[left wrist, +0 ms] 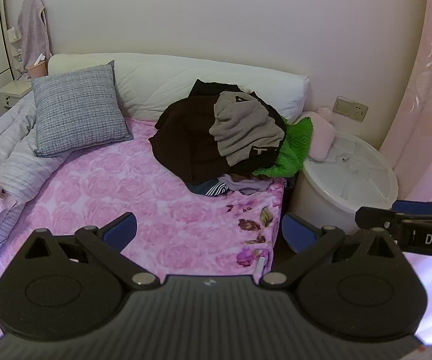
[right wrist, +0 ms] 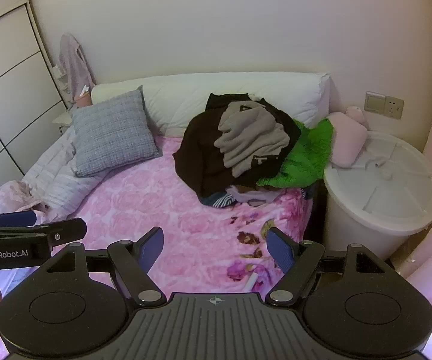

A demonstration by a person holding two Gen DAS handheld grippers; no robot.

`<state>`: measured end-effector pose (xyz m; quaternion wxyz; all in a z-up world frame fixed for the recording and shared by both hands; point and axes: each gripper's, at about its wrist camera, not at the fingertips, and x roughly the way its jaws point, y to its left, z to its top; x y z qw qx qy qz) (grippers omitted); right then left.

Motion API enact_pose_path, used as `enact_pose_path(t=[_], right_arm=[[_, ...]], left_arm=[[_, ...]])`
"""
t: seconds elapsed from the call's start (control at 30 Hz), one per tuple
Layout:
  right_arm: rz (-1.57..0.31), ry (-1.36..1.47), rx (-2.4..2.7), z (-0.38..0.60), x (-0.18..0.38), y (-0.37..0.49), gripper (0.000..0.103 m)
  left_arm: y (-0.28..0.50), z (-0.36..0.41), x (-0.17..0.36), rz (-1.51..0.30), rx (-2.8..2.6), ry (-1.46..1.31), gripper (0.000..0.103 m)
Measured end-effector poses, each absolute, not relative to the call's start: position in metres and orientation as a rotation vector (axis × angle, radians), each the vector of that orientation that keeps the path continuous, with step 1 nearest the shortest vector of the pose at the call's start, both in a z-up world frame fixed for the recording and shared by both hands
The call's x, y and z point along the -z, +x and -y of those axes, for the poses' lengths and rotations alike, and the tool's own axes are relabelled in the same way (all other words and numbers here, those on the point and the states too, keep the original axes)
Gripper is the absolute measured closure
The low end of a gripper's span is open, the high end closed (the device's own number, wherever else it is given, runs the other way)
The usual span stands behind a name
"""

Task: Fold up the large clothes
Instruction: 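Approach the clothes pile on the bed with both tools open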

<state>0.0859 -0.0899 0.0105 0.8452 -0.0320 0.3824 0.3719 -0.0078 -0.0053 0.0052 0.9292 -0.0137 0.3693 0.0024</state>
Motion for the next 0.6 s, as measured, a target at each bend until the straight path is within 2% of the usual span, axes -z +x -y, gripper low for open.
enact_pose_path(t=[0.6], right_arm=[[-0.808, -0.061, -0.718, 0.076, -0.007, 0.082, 0.03]], left_arm=[[0.012, -0.008, -0.001, -0.761, 0.05, -0.017, 0.001]])
